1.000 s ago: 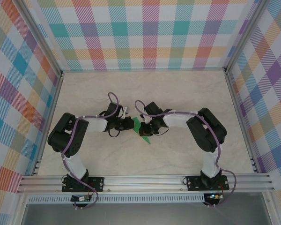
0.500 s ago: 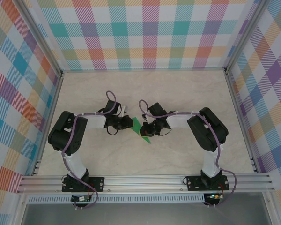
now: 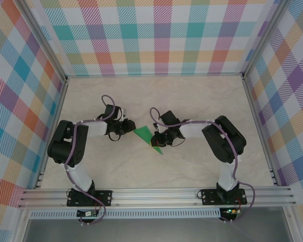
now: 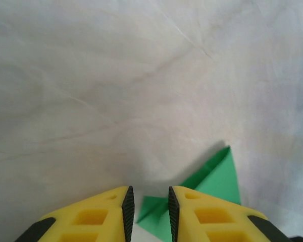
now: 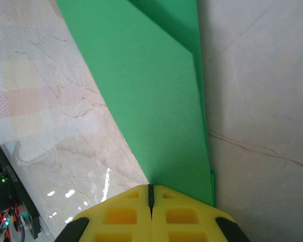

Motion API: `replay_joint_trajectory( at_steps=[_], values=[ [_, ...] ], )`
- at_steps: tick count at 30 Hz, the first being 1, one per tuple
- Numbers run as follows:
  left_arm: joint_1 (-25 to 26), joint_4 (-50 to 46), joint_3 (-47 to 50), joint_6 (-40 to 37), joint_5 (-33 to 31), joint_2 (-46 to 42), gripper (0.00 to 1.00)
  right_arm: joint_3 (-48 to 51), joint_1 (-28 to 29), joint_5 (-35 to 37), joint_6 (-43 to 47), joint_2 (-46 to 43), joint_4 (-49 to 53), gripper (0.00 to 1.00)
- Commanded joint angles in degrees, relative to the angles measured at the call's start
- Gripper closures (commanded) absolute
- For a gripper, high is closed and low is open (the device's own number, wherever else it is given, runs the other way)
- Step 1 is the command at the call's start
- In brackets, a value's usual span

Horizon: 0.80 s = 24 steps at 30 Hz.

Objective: Fold a paper plane with a square sheet of paper (pick it up from the middle)
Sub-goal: Fold the wing for the fifth time at the center of the table.

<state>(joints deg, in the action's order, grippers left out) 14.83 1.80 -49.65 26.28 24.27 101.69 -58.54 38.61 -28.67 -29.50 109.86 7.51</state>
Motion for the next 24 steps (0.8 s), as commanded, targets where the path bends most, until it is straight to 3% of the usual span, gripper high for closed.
replay_joint_trajectory(
  at_steps=[1, 11, 17, 24],
  values=[
    [-1.5, -1.4, 1.2, 1.1, -4.5, -3.5, 0.7, 2.4, -0.3, 2.8, 0.3, 0.8, 7.0, 0.92],
    [6.3, 6.1, 11.2, 7.4, -2.0, -18.7, 0.7, 0.6, -0.3, 1.7, -0.2, -1.0, 7.3, 0.92],
    [11.7, 9.8, 10.1, 8.6, 0.3, -12.7, 0.82, -0.2, -0.2, 0.5, -0.5, -1.3, 6.8, 0.92],
    [13.2, 10.8, 5.7, 8.5, -0.6, -3.1, 0.92, -1.5, -0.3, -0.7, -0.7, -2.5, 5.9, 0.92]
  ],
)
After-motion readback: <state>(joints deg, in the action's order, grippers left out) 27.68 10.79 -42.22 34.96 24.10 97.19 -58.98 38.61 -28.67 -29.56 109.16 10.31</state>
